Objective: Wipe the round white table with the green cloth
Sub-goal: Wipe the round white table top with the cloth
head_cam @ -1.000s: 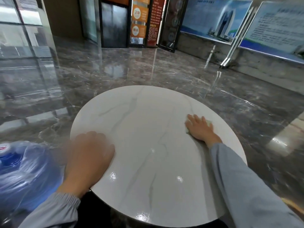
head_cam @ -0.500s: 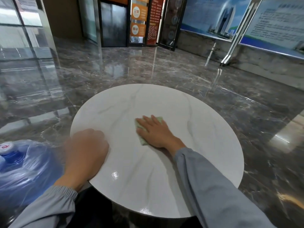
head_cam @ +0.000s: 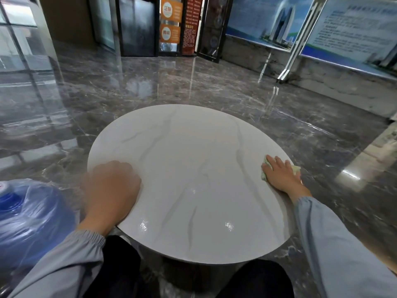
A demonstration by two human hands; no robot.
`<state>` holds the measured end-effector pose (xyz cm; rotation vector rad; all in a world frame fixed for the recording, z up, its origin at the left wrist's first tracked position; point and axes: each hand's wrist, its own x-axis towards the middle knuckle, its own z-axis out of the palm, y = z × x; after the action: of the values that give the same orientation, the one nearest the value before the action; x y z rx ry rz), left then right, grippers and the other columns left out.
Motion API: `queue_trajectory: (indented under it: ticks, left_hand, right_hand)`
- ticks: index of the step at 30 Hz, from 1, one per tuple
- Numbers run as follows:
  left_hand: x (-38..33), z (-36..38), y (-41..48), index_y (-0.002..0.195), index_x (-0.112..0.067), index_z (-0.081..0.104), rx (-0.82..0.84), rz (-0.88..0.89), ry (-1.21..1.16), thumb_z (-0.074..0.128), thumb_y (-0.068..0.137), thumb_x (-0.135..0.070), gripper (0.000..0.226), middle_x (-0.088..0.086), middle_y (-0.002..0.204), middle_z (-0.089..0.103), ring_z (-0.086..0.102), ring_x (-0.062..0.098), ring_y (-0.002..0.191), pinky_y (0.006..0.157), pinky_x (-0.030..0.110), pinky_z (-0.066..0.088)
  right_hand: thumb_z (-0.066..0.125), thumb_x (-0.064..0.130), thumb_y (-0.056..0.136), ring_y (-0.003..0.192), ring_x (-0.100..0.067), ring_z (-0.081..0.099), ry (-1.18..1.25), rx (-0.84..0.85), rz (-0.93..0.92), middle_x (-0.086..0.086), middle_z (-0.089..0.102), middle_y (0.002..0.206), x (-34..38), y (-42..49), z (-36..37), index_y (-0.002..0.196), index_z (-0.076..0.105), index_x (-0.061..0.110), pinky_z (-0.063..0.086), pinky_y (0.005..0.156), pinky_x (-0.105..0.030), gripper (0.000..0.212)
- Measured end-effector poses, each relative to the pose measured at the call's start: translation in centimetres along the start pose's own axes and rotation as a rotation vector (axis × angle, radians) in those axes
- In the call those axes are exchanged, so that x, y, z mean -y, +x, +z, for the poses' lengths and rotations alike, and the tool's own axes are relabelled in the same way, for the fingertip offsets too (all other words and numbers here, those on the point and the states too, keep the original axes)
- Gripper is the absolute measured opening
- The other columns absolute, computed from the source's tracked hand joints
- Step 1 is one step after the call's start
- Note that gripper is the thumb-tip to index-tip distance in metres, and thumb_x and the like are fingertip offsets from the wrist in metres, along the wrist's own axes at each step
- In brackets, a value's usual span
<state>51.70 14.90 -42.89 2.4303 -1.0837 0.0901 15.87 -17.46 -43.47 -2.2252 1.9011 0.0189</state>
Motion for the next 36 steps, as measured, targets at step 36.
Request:
queue_trajectory:
  ticks: [36]
  left_hand:
    - [0.4,-0.4,0.0,0.117,-0.016,0.066,0.026,0.02,-0.021,0.035,0.093,-0.05,0.052,0.016,0.131,0.061,0.048,0.046,0.127,0.112,0.068,0.032]
  right_hand:
    - [0.007,0.07,0.1,0.157,-0.01,-0.019,-0.075,0.049,-0.49,0.022,-0.008,0.171,4.8,-16.7,3.4,0.157,-0.004,0.061,-0.009,0.125,-0.046,0.058]
